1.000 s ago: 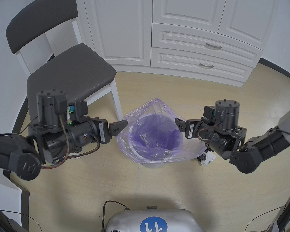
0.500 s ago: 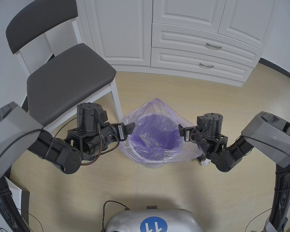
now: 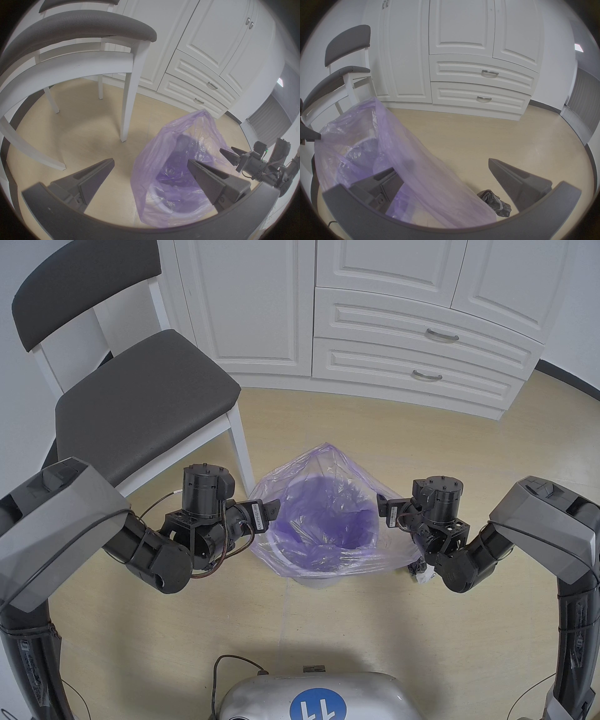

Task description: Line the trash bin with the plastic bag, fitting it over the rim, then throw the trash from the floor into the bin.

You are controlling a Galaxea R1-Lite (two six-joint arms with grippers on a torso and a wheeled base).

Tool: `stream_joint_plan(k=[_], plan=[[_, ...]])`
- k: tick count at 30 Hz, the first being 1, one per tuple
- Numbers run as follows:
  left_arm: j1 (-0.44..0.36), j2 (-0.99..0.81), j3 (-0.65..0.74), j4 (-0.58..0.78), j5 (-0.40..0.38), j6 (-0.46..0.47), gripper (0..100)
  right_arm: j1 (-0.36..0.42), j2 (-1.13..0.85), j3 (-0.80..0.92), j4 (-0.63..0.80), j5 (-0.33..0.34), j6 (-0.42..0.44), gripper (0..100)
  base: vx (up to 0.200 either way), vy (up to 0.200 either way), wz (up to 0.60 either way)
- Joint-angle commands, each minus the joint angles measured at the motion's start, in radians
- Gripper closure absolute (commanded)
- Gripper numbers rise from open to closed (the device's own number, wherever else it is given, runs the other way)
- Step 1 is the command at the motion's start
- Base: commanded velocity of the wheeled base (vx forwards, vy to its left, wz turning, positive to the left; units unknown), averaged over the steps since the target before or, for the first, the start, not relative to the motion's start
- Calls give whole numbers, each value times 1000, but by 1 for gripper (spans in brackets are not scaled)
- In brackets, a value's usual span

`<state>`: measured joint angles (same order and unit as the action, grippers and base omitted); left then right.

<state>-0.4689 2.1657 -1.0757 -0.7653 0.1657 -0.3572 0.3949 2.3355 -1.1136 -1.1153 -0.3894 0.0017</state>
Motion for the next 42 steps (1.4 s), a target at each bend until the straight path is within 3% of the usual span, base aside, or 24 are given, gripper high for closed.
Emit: stream_joint_plan(k=[1, 4, 20, 42], plan=[[16, 25, -20, 0, 9, 0, 0, -2, 25, -15, -18, 0, -6, 0, 0, 0, 0], [35, 63, -70, 1, 51, -5, 0, -4, 57, -45, -67, 0, -11, 0, 0, 0, 0], [78, 154, -179, 14, 98, -72, 0, -21, 127, -117, -126, 1, -11, 0, 0, 0, 0], [79, 238, -305, 3, 170, -140, 0, -65, 360, -440, -187, 1, 6, 0, 0, 0, 0]])
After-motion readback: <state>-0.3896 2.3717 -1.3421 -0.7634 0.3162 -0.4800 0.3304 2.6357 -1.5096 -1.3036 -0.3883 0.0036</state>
